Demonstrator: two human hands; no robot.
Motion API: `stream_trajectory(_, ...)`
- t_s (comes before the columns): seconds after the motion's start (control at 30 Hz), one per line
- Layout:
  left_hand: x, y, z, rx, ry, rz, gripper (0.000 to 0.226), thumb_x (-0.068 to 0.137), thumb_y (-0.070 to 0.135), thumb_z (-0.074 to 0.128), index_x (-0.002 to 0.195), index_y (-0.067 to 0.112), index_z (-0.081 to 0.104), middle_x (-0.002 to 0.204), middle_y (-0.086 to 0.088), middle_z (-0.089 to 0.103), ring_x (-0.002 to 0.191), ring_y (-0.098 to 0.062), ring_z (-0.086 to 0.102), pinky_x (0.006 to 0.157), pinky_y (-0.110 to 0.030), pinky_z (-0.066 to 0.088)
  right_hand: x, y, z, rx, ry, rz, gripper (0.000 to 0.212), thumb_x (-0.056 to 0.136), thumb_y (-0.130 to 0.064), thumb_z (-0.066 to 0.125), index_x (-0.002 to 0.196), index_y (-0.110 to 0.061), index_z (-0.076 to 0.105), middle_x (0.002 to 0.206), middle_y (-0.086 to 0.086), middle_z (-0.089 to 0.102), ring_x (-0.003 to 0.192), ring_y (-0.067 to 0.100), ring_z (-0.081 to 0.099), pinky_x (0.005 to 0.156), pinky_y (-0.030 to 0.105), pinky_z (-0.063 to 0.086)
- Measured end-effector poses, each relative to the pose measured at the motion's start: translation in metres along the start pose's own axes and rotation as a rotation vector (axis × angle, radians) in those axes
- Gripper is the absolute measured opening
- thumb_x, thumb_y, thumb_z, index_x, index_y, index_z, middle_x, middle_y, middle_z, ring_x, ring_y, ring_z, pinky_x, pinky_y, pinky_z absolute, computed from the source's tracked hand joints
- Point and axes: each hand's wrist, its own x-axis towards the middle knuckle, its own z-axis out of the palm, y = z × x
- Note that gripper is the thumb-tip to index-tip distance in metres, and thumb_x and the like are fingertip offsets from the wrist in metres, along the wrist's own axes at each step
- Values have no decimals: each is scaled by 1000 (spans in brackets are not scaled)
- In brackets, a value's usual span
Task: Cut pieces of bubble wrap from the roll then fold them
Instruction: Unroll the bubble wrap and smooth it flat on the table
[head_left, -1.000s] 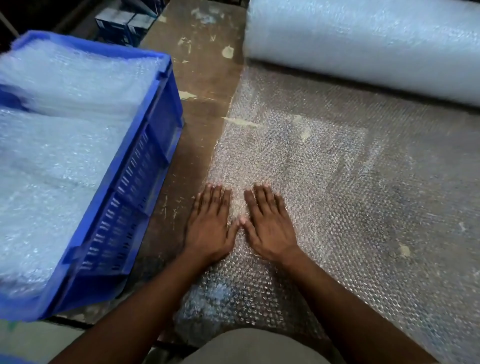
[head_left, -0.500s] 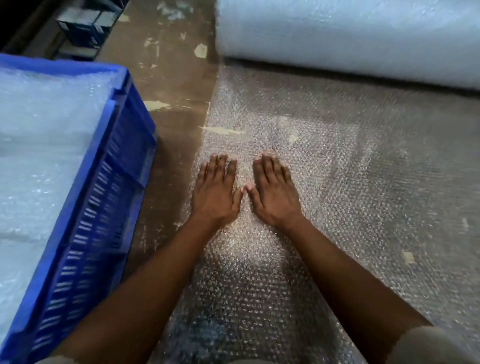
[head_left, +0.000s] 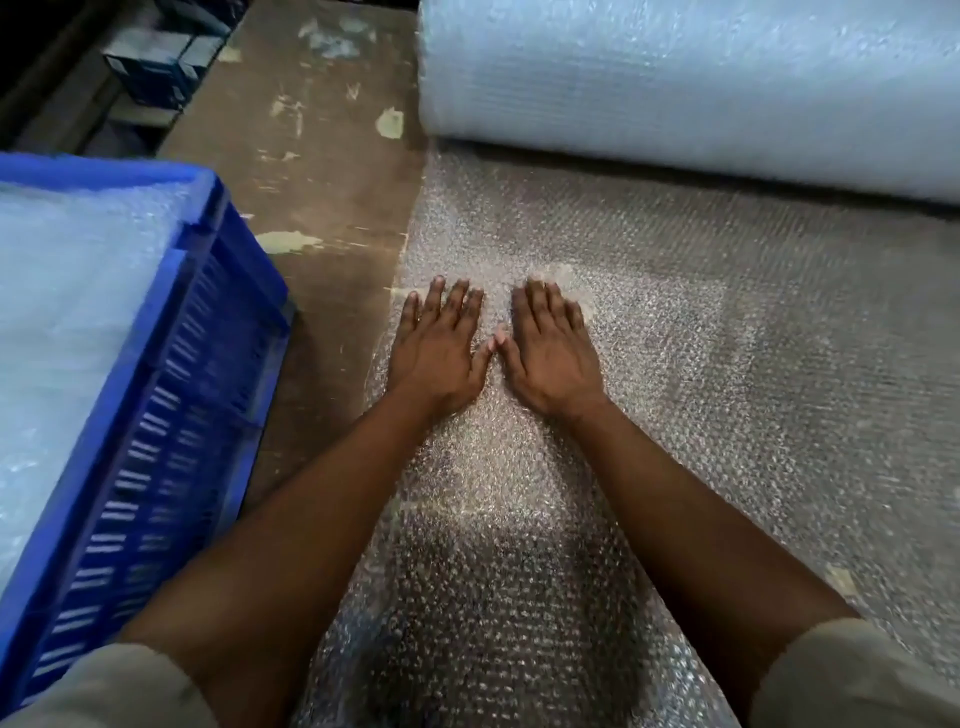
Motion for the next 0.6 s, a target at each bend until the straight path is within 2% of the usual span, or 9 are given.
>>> stream_trajectory(0.1,-1,0,5,-21,8,-2,78,106,60,6,171,21,-8,180,-6,-9,165,-28,-15,133,-53,-3,1,1,5,-10,-13,0,80,107,-61,0,169,-13,-7,177,11,-9,163,27,-12,133,48,-3)
stream_trajectory(0.27,19,-2,-6,-84,75,2,79,106,56,16,172,18,-4,180,-12,-2,166,-29,-9,134,-48,-4,22,8,-6,26,62,-9,70,113,-51,13,170,-15,-1,178,12,-2,164,27,-7,132,45,-8)
stream_trajectory(0.4,59,-9,-15,-70,87,-11,80,109,58,21,172,16,-5,180,-11,-4,166,-28,-10,134,-47,-4,60,18,-17,49,82,21,68,114,-48,19,171,-14,2,178,14,2,164,30,-3,133,46,-3)
stream_trajectory(0.53,70,-17,-5,-32,45,-21,80,106,66,4,171,21,-8,179,-7,-10,165,-27,-15,134,-52,-1,74,20,-8,-14,24,51,77,108,-61,7,170,-17,-4,178,10,-6,164,29,-8,133,50,-1)
stream_trajectory(0.6,71,-16,-4,-30,38,-30,79,107,66,5,171,22,-7,180,-6,-8,165,-27,-14,134,-52,-2,74,20,-4,-24,9,52,79,106,-63,4,170,-17,-6,178,8,-8,164,28,-9,133,51,-1)
